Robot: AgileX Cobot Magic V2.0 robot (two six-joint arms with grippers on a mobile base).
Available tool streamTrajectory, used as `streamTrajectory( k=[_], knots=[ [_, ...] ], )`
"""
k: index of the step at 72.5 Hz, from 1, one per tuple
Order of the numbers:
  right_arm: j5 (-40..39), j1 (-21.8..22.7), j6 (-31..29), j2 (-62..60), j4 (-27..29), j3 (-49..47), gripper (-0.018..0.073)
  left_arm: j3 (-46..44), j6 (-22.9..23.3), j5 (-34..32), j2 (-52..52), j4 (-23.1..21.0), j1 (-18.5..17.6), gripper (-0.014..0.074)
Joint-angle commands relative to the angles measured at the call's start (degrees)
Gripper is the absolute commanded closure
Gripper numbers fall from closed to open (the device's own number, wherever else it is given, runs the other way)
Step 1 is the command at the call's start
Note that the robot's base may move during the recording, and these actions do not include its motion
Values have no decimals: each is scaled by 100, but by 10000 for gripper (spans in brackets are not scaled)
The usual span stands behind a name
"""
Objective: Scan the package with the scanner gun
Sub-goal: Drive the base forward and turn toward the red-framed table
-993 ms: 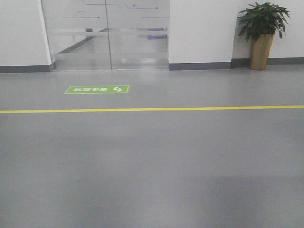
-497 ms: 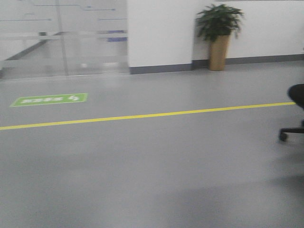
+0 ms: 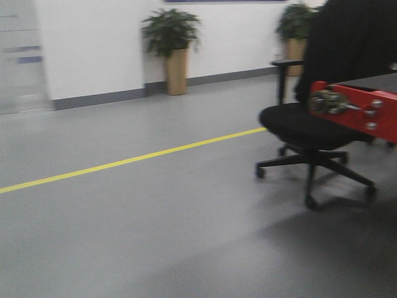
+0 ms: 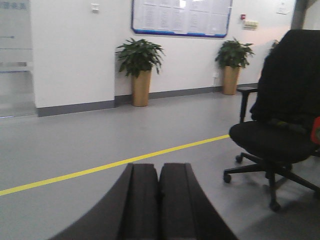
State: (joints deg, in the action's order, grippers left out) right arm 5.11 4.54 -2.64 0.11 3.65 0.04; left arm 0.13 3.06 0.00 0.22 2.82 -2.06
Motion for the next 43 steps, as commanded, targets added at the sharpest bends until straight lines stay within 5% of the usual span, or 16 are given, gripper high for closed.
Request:
streamTrajectory(
  k=[1, 43],
  knots=[
    [-82, 31, -37, -11, 5, -4, 728, -13, 14, -100, -22, -21, 16, 707],
    [-82, 31, -37, -11, 5, -4, 728, -13, 14, -100, -22, -21, 16, 707]
  ],
)
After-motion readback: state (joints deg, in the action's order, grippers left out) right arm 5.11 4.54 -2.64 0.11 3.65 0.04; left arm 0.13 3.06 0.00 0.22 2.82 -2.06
